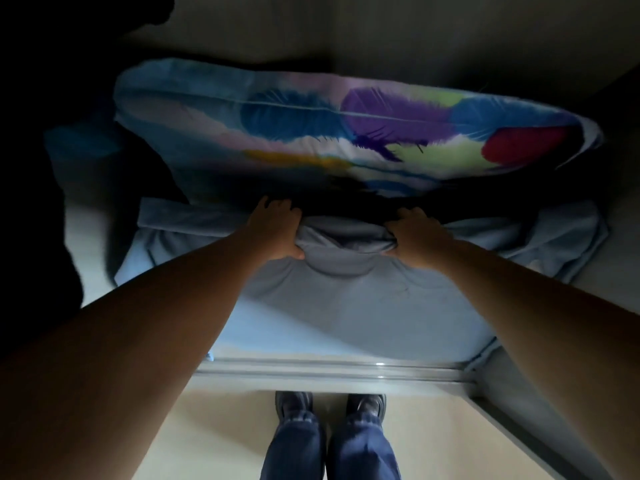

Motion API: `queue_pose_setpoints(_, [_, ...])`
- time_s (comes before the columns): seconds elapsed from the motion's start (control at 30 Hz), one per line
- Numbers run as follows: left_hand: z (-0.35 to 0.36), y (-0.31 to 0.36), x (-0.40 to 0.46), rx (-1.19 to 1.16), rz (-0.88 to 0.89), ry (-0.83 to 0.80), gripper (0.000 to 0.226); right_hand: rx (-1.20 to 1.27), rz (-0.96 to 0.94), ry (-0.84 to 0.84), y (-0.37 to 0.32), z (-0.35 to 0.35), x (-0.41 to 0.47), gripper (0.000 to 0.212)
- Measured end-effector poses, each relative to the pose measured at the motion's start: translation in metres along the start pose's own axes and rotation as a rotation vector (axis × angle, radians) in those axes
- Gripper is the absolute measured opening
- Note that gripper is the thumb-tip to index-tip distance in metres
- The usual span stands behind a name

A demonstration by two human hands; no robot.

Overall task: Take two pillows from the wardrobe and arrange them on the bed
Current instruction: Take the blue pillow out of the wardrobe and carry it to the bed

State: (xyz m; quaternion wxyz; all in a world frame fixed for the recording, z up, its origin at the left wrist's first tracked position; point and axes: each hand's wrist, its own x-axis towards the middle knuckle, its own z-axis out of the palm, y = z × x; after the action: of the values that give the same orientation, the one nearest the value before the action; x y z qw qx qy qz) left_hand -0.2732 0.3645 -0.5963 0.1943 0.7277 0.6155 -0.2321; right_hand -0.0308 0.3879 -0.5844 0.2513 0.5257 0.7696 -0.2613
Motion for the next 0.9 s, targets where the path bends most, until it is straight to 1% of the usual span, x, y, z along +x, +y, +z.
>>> queue_pose_setpoints(0.07, [-0.004,0.009,-0.020,-0.120,-0.009,-0.110,0.078,0.087,0.017,-0.045,-0.002,0.007,-0.023,0.042])
queue_pose_setpoints(0.13, [-0.008,0.017,-0.038,-0.120,0.000,-0.190,0.086,0.111,0.010,-0.060,-0.007,0.015,-0.047,0.033])
queue_pose_setpoints(0.17, [-0.010,0.021,-0.046,-0.099,0.013,-0.212,0.083,0.113,0.006,-0.050,-0.009,0.018,-0.059,0.030])
queue_pose_setpoints(0.2, [-0.012,0.026,-0.054,-0.066,0.021,-0.212,0.072,0.114,0.008,-0.034,-0.012,0.022,-0.072,0.028])
queue_pose_setpoints(0.27, [-0.014,0.037,-0.070,0.026,-0.018,-0.181,0.041,0.093,0.017,-0.017,-0.020,0.026,-0.097,0.027])
queue_pose_setpoints(0.3, [-0.016,0.043,-0.079,0.101,-0.024,-0.169,0.033,0.077,0.024,-0.012,-0.025,0.027,-0.110,0.027])
queue_pose_setpoints(0.37, [-0.015,0.052,-0.099,0.226,0.025,-0.215,0.031,0.048,0.058,0.013,-0.034,0.029,-0.136,0.026])
queue_pose_setpoints(0.43, [-0.019,0.057,-0.119,0.233,0.072,-0.199,0.029,0.053,0.109,0.028,-0.042,0.029,-0.160,0.026])
queue_pose_setpoints(0.53, [-0.042,0.062,-0.147,0.178,-0.014,-0.119,0.022,0.159,0.209,0.045,-0.052,0.023,-0.195,0.027])
queue_pose_setpoints(0.57, [-0.049,0.063,-0.154,0.147,-0.006,-0.079,0.022,0.192,0.242,0.074,-0.055,0.021,-0.207,0.028])
queue_pose_setpoints(0.6, [-0.060,0.065,-0.162,0.184,0.046,-0.036,0.021,0.220,0.267,0.103,-0.058,0.018,-0.218,0.030])
queue_pose_setpoints(0.67, [-0.085,0.071,-0.174,0.251,0.175,0.176,0.017,0.285,0.312,0.136,-0.063,0.013,-0.242,0.039])
queue_pose_setpoints(0.7, [-0.095,0.074,-0.179,0.274,0.231,0.285,0.019,0.316,0.334,0.147,-0.066,0.011,-0.254,0.042])
queue_pose_setpoints(0.73, [-0.104,0.077,-0.183,0.305,0.282,0.326,0.024,0.340,0.353,0.164,-0.068,0.008,-0.267,0.044])
queue_pose_setpoints(0.8, [-0.122,0.083,-0.195,0.304,0.364,0.269,0.035,0.405,0.392,0.215,-0.072,0.000,-0.294,0.046])
queue_pose_setpoints(0.9, [-0.153,0.088,-0.217,0.359,0.420,0.328,0.042,0.467,0.440,0.277,-0.082,-0.018,-0.333,0.050])
